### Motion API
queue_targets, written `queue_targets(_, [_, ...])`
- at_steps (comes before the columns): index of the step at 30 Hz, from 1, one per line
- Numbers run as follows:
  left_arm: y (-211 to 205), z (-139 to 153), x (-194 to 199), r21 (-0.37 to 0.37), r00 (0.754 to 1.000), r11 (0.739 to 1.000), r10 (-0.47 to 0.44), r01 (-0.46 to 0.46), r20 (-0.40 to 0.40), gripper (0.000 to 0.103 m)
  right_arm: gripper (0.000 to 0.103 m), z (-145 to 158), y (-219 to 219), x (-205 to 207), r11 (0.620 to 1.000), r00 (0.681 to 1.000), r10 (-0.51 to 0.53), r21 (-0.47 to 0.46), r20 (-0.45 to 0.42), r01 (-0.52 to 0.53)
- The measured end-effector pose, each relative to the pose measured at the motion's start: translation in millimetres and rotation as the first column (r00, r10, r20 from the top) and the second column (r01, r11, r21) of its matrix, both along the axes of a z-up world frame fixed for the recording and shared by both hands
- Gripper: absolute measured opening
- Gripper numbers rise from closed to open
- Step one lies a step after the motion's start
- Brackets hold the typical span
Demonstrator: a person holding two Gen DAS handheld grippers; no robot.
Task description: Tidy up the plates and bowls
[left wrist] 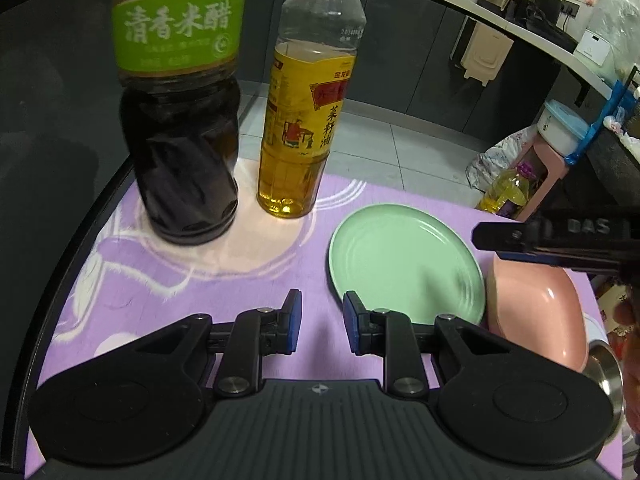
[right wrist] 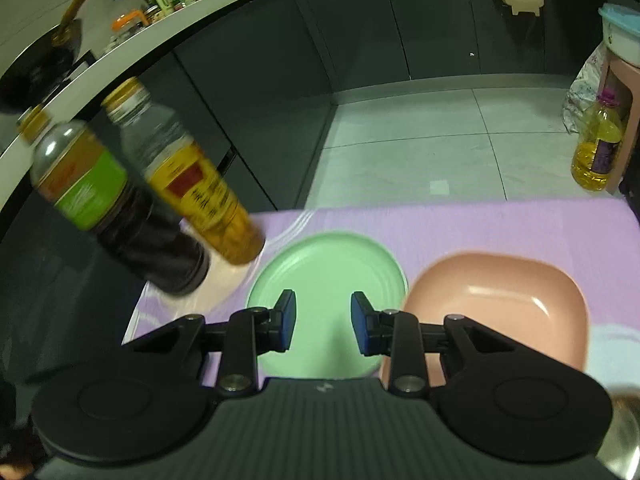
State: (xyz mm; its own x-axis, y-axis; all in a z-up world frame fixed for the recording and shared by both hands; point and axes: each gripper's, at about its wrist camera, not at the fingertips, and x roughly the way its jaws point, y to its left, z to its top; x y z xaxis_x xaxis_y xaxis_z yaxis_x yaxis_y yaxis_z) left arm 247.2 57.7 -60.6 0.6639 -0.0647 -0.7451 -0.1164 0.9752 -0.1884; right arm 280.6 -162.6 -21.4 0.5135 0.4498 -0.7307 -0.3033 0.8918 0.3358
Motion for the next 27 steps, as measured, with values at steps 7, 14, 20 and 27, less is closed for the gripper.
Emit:
queue_targets(7, [-4.4, -14.8, 18.5, -0.002, 0.999, 1.000, -0.009, 0.009, -0.041, 0.021, 0.031, -25.8, 12.4, 36.3, 0.991, 1.000, -0.015, -0.136, -0.010, 0.014])
queue_targets(14, [-6.4, -24.8, 31.8, -0.030, 0.997, 1.000, -0.008, 0.005, -0.072, 0.021, 0.032, -41.7, 10.9, 56.4, 0.984, 0.999, -0.003, -0.177, -0.046, -0.005])
queue_targets(20, [-8.8, -31.8, 34.4, -0.037, 0.995, 0.999, -0.040, 0.036, -0.097, 0.018, 0.031, -46.2, 24.3, 52.7, 0.979, 0.999, 0.019, -0.203, -0.045, -0.028])
queue_targets(27, [15.8, -14.2, -3.6, 0.028, 0.999, 1.000, 0.000, 0.002, -0.053, 0.018, 0.029, -34.1, 38.7, 11.2, 0.980, 0.993, 0.100, -0.168, -0.060, -0.109])
